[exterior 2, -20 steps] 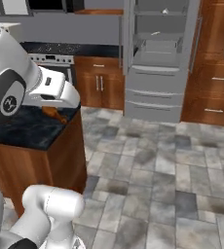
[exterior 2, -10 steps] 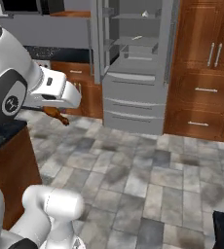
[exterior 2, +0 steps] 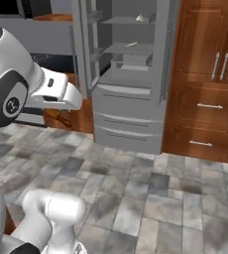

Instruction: Transport the chicken drumstick and garlic to the fridge. Place the chicken drumstick on the rack containing meat and place the garlic on the rack containing the vegetable, ensuring meats and vegetables are on different racks.

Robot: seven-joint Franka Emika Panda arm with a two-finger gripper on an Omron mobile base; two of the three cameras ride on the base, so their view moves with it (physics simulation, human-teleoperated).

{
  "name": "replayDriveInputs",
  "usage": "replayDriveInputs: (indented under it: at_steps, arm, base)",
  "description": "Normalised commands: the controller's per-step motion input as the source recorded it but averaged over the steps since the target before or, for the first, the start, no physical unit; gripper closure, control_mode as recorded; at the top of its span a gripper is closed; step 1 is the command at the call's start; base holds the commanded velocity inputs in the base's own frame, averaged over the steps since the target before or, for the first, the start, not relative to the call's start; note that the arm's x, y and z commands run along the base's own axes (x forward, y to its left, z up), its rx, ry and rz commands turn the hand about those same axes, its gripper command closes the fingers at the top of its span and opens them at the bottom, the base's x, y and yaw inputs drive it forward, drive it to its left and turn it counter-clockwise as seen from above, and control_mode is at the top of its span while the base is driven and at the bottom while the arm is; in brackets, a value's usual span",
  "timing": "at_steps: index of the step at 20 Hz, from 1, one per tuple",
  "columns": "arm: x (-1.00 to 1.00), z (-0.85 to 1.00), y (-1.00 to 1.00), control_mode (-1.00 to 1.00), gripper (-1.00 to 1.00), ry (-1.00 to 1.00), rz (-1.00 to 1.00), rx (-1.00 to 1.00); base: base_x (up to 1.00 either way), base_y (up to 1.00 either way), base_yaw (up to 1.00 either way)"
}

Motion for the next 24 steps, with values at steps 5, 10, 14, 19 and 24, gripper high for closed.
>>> replayDriveInputs:
  at_steps: [5,10,14,19,24]
  arm:
    - [0.00,0.00,0.00,1.00,1.00,0.00,0.00,0.00]
    - [0.00,0.00,0.00,1.00,1.00,0.00,0.00,0.00]
    - [0.00,0.00,0.00,1.00,1.00,0.00,0.00,0.00]
    - [0.00,0.00,0.00,1.00,1.00,0.00,0.00,0.00]
    - [0.00,0.00,0.00,1.00,1.00,0.00,0.00,0.00]
  base:
    - [1.00,0.11,-0.01]
    - [1.00,0.54,-0.06]
    - [1.00,0.61,-0.09]
    - [1.00,-0.16,0.00]
    - [1.00,-0.13,0.00]
